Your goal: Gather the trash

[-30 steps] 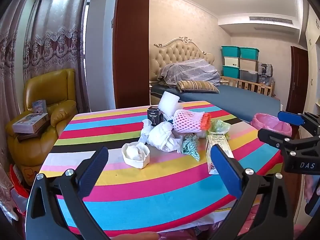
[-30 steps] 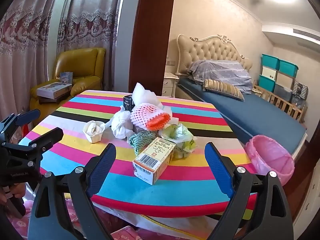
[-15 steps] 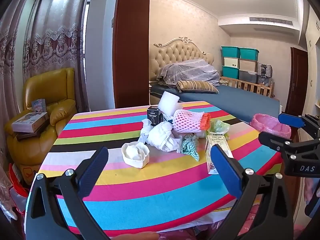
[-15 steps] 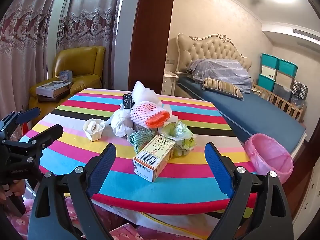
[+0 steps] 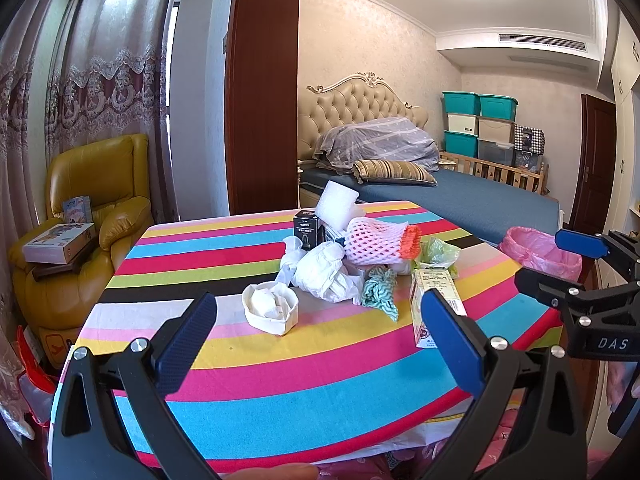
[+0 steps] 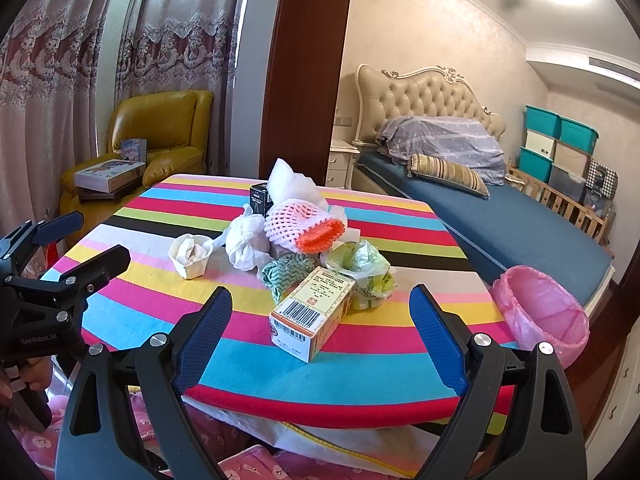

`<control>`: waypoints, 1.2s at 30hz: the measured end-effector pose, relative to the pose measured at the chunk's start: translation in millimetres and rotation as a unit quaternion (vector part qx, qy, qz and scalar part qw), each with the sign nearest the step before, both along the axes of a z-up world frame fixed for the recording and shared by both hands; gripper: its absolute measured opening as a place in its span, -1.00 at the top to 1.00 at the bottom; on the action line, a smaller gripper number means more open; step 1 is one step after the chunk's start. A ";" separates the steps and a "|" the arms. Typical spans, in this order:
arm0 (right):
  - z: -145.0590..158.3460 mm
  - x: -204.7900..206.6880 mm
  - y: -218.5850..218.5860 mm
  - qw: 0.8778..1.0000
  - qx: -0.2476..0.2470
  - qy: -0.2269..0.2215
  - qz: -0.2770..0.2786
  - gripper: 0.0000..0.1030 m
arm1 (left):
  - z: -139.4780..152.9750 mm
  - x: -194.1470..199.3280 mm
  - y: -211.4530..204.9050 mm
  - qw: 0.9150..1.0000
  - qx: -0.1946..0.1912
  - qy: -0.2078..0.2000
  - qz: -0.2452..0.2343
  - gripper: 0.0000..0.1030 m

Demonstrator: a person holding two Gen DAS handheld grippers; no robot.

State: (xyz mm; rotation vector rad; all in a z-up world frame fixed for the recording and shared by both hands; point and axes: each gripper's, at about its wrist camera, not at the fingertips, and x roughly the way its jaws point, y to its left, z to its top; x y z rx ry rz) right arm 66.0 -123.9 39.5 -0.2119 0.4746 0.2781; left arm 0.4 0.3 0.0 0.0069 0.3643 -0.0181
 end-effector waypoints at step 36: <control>-4.9 -1.9 3.7 1.000 0.001 0.004 0.002 -0.64 | -4.6 1.3 -2.4 1.000 -0.002 0.005 -0.001 -0.92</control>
